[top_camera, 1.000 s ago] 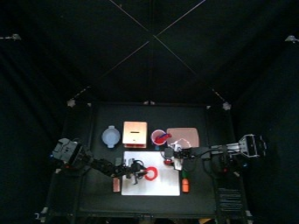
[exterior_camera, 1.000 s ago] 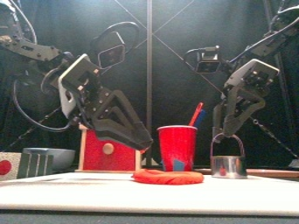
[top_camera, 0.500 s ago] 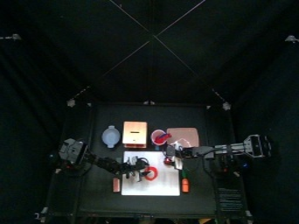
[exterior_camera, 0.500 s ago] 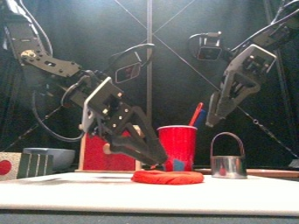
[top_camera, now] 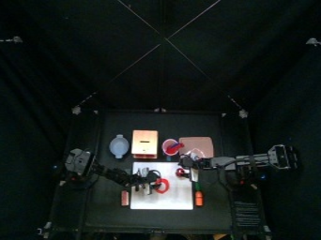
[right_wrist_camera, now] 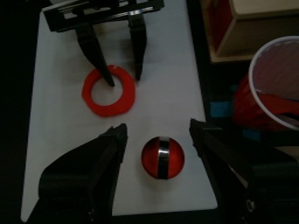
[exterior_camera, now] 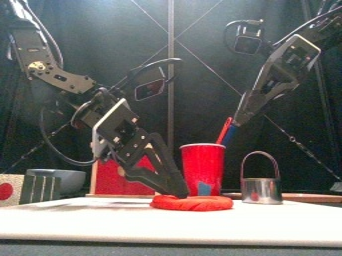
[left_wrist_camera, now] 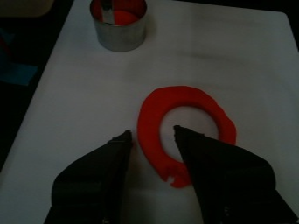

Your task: Place excess in bowl

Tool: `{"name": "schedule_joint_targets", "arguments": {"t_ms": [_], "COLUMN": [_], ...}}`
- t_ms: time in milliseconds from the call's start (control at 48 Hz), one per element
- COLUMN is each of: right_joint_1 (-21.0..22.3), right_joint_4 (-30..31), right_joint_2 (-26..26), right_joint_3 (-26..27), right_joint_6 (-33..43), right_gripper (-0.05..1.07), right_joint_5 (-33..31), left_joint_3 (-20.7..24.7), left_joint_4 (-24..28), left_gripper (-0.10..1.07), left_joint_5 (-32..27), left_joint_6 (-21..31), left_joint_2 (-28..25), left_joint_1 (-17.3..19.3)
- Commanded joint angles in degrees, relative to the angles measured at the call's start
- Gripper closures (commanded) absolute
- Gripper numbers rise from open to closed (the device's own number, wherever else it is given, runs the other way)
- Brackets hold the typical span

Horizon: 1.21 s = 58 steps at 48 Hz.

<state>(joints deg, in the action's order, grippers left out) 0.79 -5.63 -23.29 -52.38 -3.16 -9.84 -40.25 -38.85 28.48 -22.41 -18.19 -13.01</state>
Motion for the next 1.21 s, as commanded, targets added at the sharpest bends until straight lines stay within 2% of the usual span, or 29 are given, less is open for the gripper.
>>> {"name": "schedule_joint_targets", "arguments": {"t_ms": [0,292,458,729,896,1188], "right_joint_1": [-0.4,-1.5,-1.6,-1.6,-1.2,-1.0], "right_joint_4": [-0.4,0.3,1.4,2.0,2.0,2.1], "right_joint_2": [-1.1,-2.7,-5.7,-10.1,-10.5,-10.3], "right_joint_3": [0.5,0.9,-0.7,-3.9,-4.9,-5.5], "right_joint_6": [-0.1,-0.1,-0.2,-0.2,-0.2,-0.3], "right_gripper": [0.11,0.11,0.11,0.11,0.11,0.11], "right_joint_5": [1.0,3.6,8.6,16.6,18.0,18.3], "left_joint_3": [1.1,-2.0,-4.6,-9.8,-12.0,-12.0], "left_joint_4": [0.4,5.4,8.5,9.6,9.5,10.7], "left_gripper": [0.16,0.16,0.16,0.16,0.16,0.16], "left_joint_5": [0.6,0.8,1.8,4.9,5.6,6.0], "left_joint_6": [-0.3,-0.2,0.1,0.0,0.0,0.0], "left_joint_2": [2.7,12.0,17.1,25.0,26.6,26.7], "left_joint_1": [0.3,0.4,0.3,0.3,0.4,0.9]}}
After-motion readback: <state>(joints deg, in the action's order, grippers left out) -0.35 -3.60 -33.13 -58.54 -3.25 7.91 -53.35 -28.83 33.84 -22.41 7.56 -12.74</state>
